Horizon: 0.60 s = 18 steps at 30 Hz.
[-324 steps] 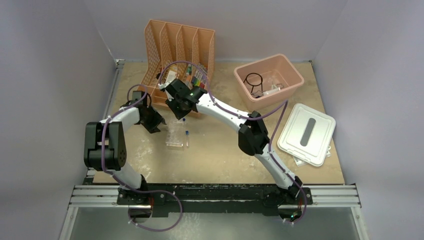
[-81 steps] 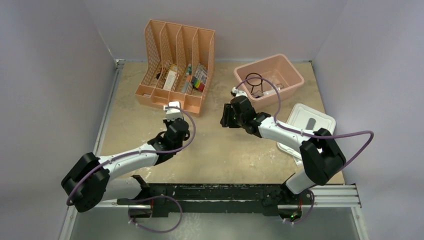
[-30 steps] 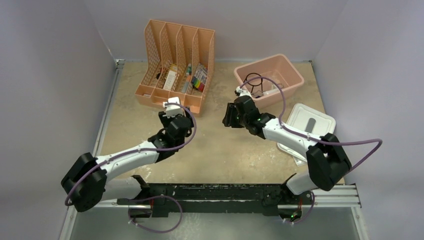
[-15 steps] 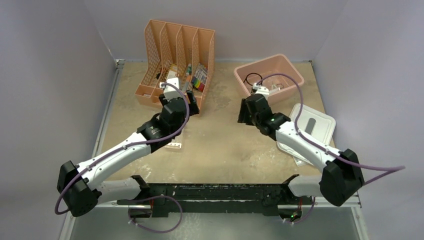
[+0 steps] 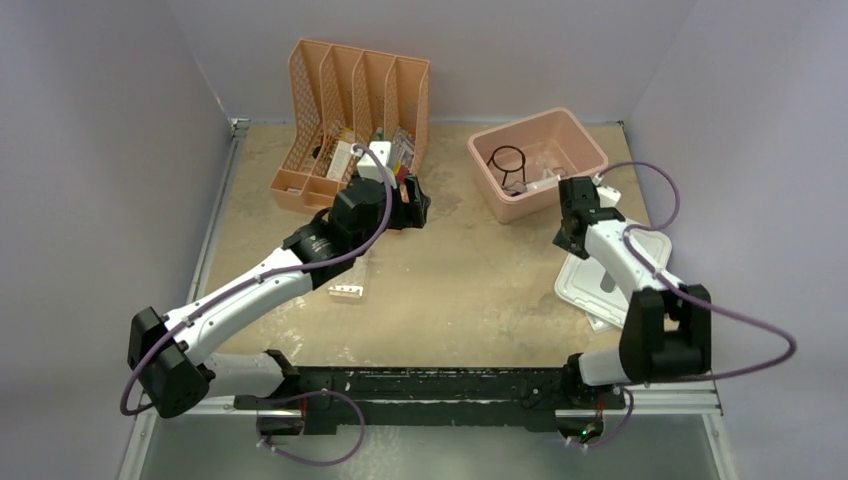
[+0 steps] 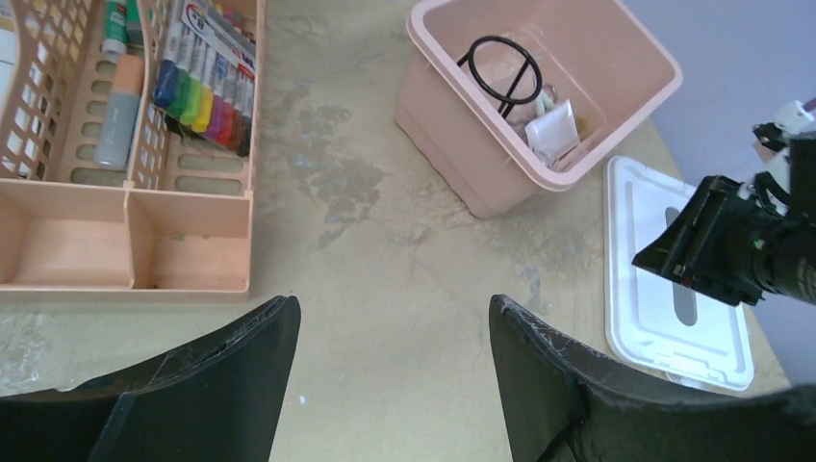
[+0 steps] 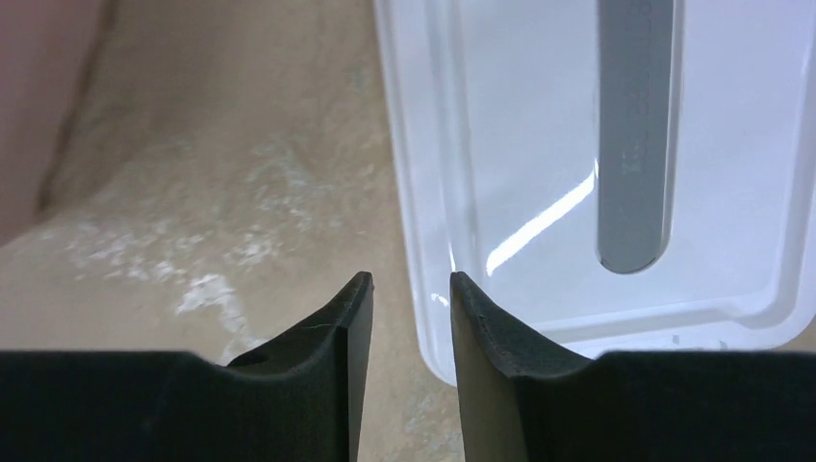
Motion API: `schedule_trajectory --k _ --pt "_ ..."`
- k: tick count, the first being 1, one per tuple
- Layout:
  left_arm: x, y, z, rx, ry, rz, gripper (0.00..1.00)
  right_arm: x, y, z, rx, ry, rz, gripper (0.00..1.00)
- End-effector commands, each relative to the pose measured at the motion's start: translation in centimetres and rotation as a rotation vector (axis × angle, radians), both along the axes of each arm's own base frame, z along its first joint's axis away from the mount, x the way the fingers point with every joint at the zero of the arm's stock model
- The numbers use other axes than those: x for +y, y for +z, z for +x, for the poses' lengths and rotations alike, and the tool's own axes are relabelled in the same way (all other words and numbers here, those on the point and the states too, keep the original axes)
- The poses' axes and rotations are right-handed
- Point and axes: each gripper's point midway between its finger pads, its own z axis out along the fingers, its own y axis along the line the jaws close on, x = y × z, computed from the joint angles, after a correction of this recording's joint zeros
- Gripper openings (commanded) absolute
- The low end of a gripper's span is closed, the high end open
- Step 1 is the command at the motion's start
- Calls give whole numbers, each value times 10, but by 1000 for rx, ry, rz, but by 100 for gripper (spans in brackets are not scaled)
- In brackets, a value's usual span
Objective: Organize the chemistry lab equipment
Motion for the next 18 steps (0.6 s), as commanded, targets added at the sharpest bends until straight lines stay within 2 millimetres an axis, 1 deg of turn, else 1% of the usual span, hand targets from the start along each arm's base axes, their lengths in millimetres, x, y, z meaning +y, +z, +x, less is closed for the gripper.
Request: schedule_trajectory --k 1,6,12,15,18 --pt "-11 18 -1 -22 -56 -30 71 -11 -21 -6 129 -83 11 36" --pt "-9 13 -2 -16 -53 -21 71 -12 -37 -7 170 -107 11 36" --pt "-6 9 -3 -17 -50 -2 71 -9 -58 -14 207 -133 45 39" --pt "-8 8 -3 -13 -59 -1 71 -5 -70 -18 225 -137 79 39" --pt "-18 8 -6 -7 -109 -13 71 -3 -77 -21 226 -152 98 39"
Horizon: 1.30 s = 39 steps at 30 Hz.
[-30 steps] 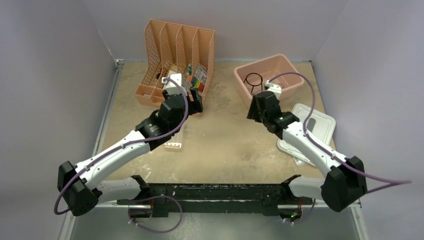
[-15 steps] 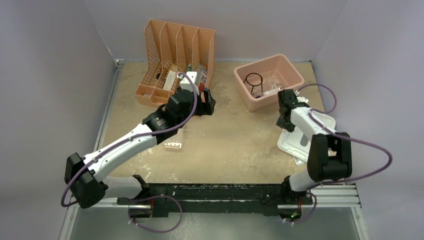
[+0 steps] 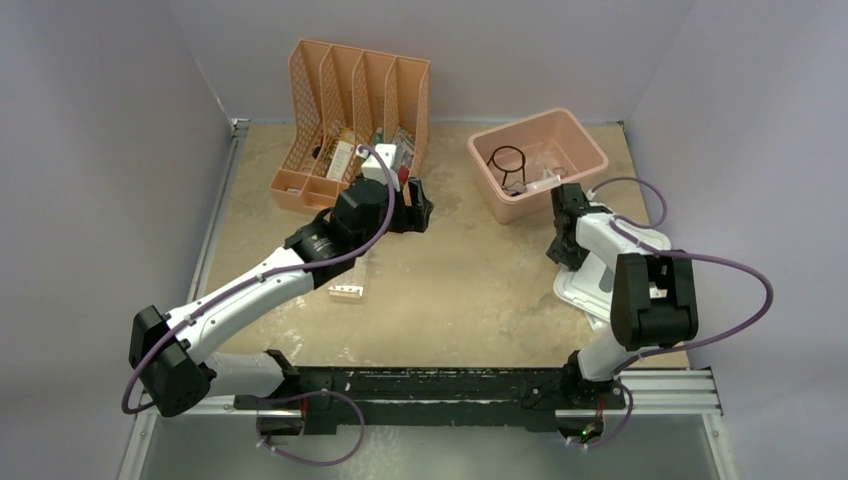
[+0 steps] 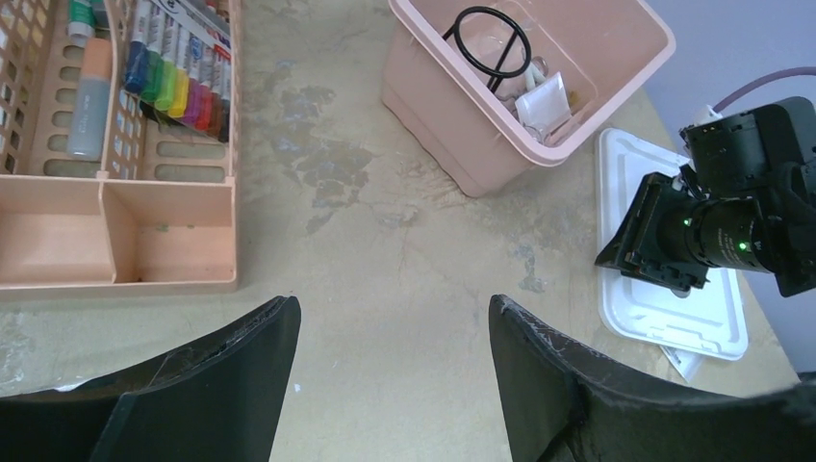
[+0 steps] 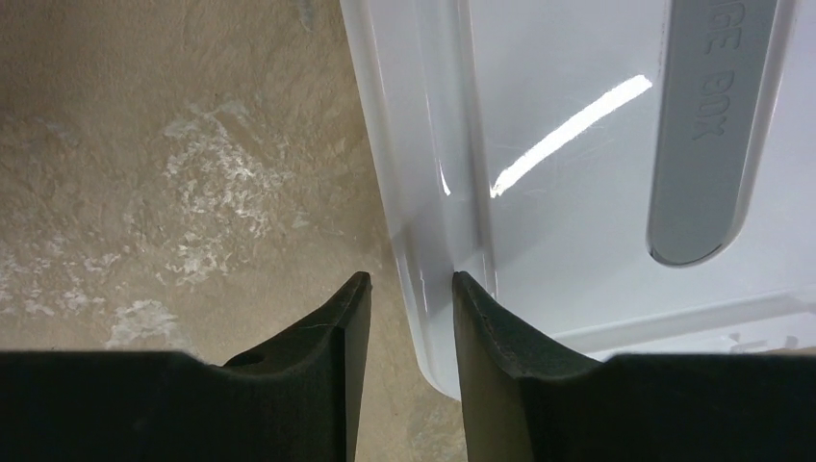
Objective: Organize the chemistry lab equipment
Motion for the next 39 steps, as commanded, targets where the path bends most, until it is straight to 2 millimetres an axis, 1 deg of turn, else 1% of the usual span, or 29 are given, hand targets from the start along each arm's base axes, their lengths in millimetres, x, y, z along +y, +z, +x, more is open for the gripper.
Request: schedule_trajectory --k 1,5,9,11,12,14,16,18,20,22,25,27,28,31,36,39 --pt "-14 21 -3 -41 -79 -44 70 5 -12 -5 -4 -49 42 38" --pt "-27 17 -7 -21 -145 -50 70 2 -15 -6 -9 -64 32 37" --pt "-33 14 -6 -6 -162 -50 69 -2 -15 -7 -5 -78 9 42" --pt "-34 13 -5 -5 -162 -53 69 1 -18 -5 -11 -68 26 40" --pt "-36 13 -4 -3 -162 -55 69 4 -21 -4 -14 -61 41 36" --pt "-38 10 -2 4 -160 -60 69 7 -22 0 -31 -57 60 25" --pt "-42 7 -1 11 -159 -71 69 6 -17 5 -66 -72 58 13" --pt "-47 5 0 20 -167 -86 68 3 -7 10 -113 -85 44 8" --pt "-51 2 1 30 -172 -102 68 0 7 17 -163 -92 30 6" --pt "-57 -2 2 41 -185 -114 68 -3 26 24 -217 -97 16 5" --pt "-68 -6 5 56 -203 -137 68 -7 54 28 -282 -109 1 4" --pt "-78 -12 7 79 -220 -153 68 -9 72 27 -321 -123 -3 3" --pt "-84 -10 9 77 -231 -175 68 -10 80 26 -342 -127 -3 2" --pt "-103 -12 12 100 -261 -225 68 -11 99 21 -388 -144 2 0" --pt "-132 -23 14 150 -301 -320 68 -2 122 14 -457 -147 68 0" --pt "-152 -23 16 164 -328 -398 70 6 133 11 -490 -148 125 0"
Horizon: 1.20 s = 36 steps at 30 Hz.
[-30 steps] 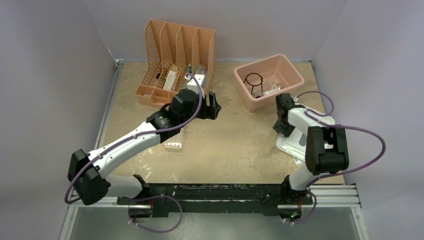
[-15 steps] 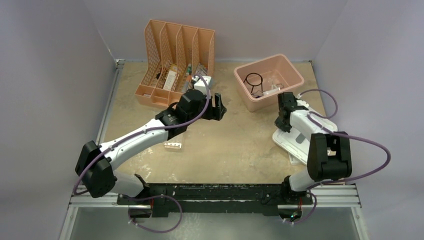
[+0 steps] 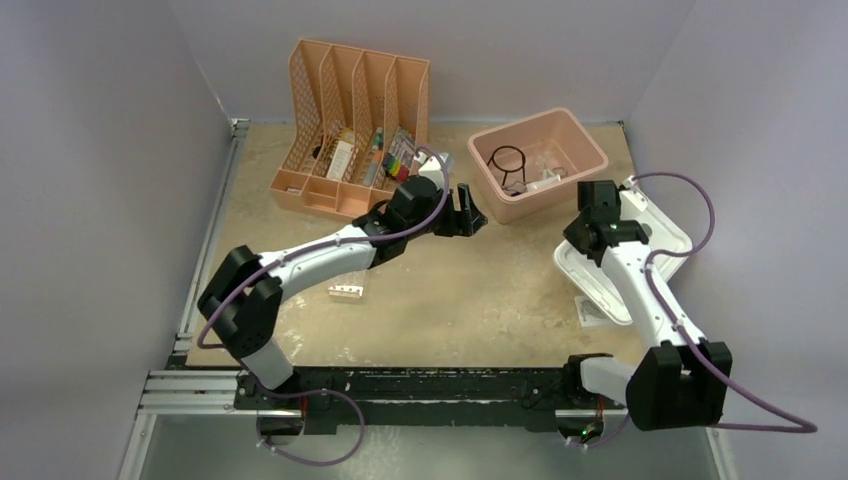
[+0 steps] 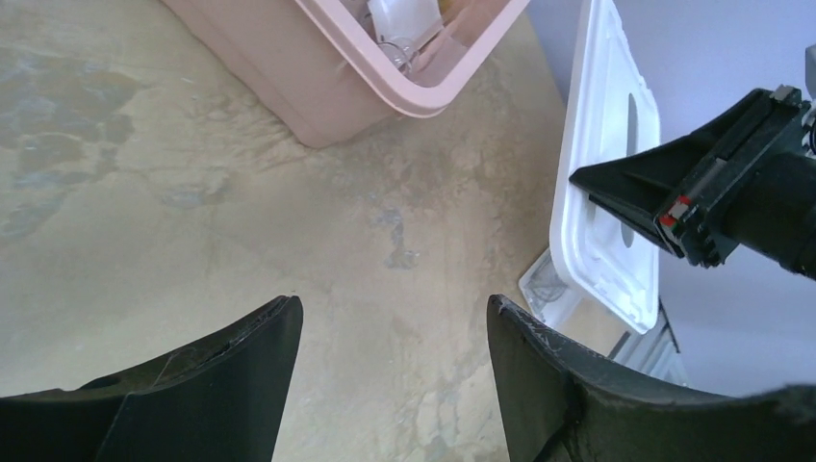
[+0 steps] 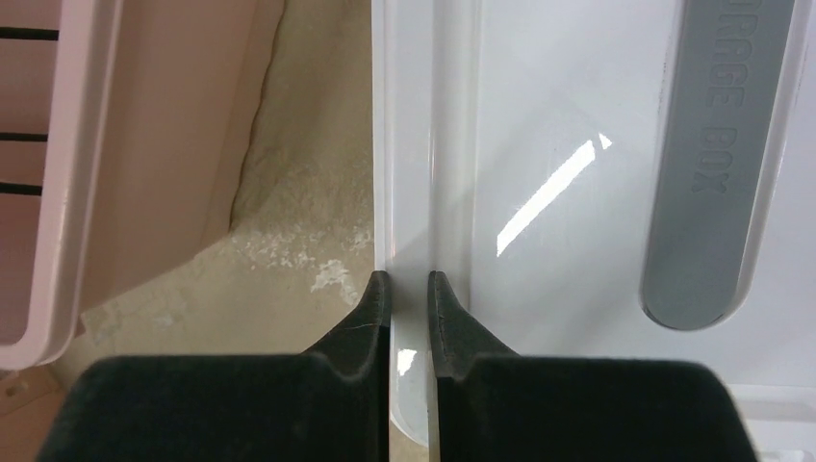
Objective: Organize the chemistry lab equipment
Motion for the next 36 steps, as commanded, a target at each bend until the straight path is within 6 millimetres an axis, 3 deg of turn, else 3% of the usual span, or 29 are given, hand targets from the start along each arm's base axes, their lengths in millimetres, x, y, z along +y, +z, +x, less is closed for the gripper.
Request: schedule_trajectory --k 1,5,9,13,17,21,26,30,36 --pt "-47 47 5 -30 -60 -238 71 8 33 -1 -92 -15 70 0" --pt "-78 52 -1 12 -93 -346 76 17 49 -8 -138 -12 131 0" --pt "-112 51 -26 28 -193 -378 77 21 69 -13 -199 -9 169 0" --pt "-131 58 -44 23 -261 -413 77 22 91 -17 -263 -18 192 0" --pt "-145 68 -59 61 -355 -490 76 22 114 -22 -347 -28 211 0" --pt "-158 76 -74 76 -422 -537 74 22 124 -26 -380 -40 228 0" --pt "-169 71 -79 100 -451 -528 60 26 139 -27 -423 -29 256 0" --pt "-174 73 -83 101 -477 -533 51 31 145 -26 -434 -13 280 0" --pt "-181 81 -88 92 -502 -548 45 40 146 -24 -443 13 326 0"
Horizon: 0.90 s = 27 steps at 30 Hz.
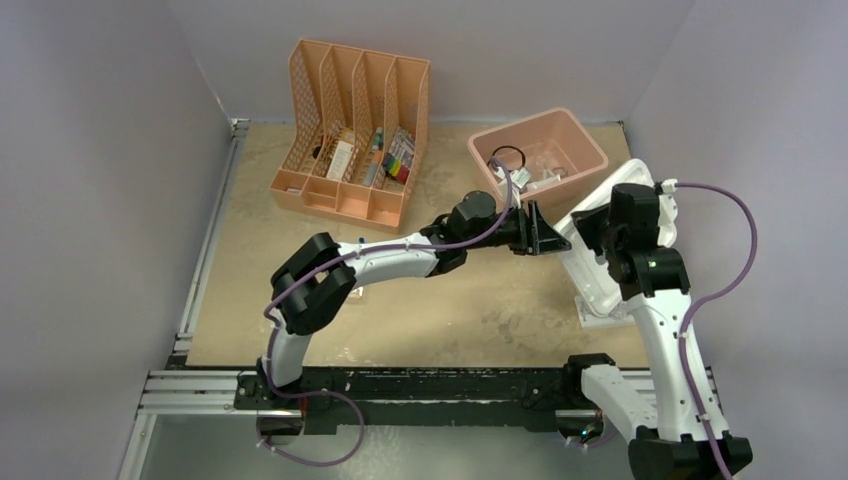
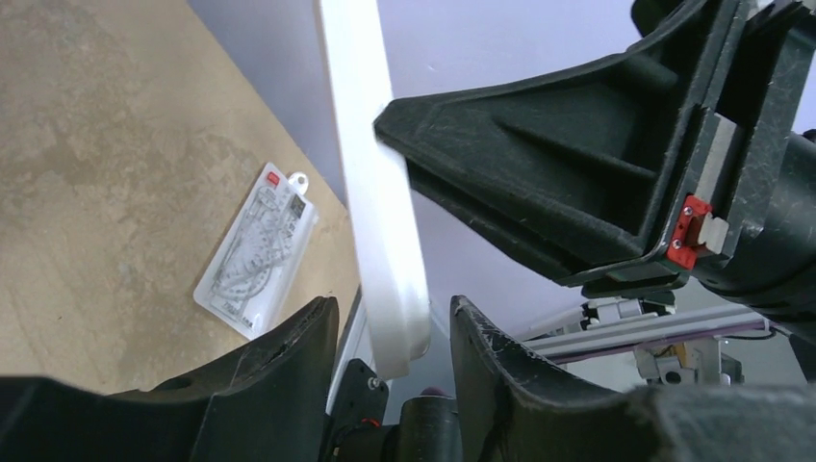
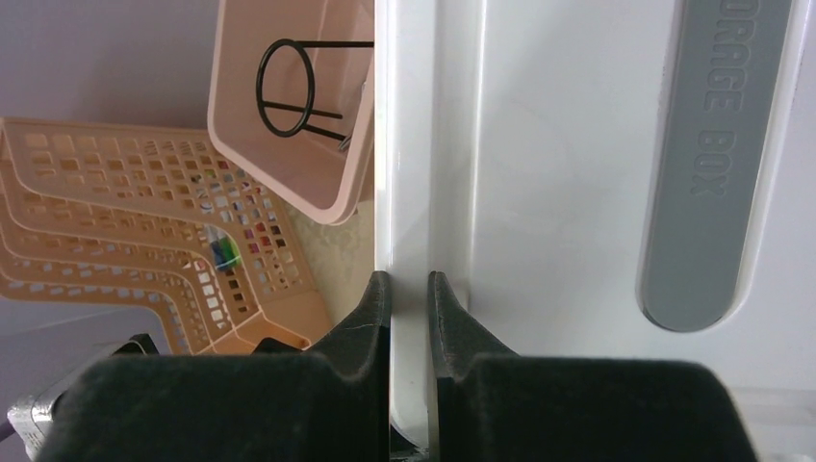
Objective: Organize the chemistry lab equipment
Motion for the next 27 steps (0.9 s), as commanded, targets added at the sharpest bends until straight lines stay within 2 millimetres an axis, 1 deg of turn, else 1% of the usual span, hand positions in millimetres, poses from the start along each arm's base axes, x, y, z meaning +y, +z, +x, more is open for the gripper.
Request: schedule_trajectory --k 1,3,4,6,7,9,10,11,13,15,16,18,19,21,23,26,27 --pt "-11 42 -3 -52 -35 -112 43 7 31 3 -96 16 43 0" --pt "-13 47 -4 -51 -45 -125 37 10 29 1 -89 24 59 0" --pt "-13 48 -4 -51 -45 -127 32 11 29 -1 -88 34 65 0" --pt "-13 47 -4 -48 -43 -124 26 14 28 -3 -86 44 76 0" --pt "-12 48 -3 -50 -39 -125 22 15 28 -4 -89 49 80 0" --pt "-9 52 -2 -62 -32 -127 10 16 27 -5 -87 53 86 0" --pt "-7 54 -1 -73 -28 -125 1 17 27 -5 -88 56 88 0" --pt "-4 60 1 -83 -21 -129 0 18 27 -3 -94 66 87 1" --pt "5 69 8 -87 -9 -141 0 20 31 -1 -106 89 73 19" --pt "19 82 17 -90 7 -159 0 19 36 0 -115 109 41 38" --pt "27 88 23 -93 15 -166 0 18 42 1 -131 117 21 45" --pt "44 102 34 -104 32 -179 0 15 59 4 -180 136 -32 55" --pt "56 107 43 -108 48 -181 0 14 68 5 -204 151 -60 59" --pt "74 121 51 -122 60 -193 0 14 89 10 -252 189 -118 64" --pt "91 134 58 -141 73 -193 0 14 105 16 -279 221 -170 67" --pt "118 148 77 -167 121 -171 0 9 117 23 -278 228 -232 71" --pt "126 152 84 -169 135 -165 0 7 117 26 -271 228 -252 72"
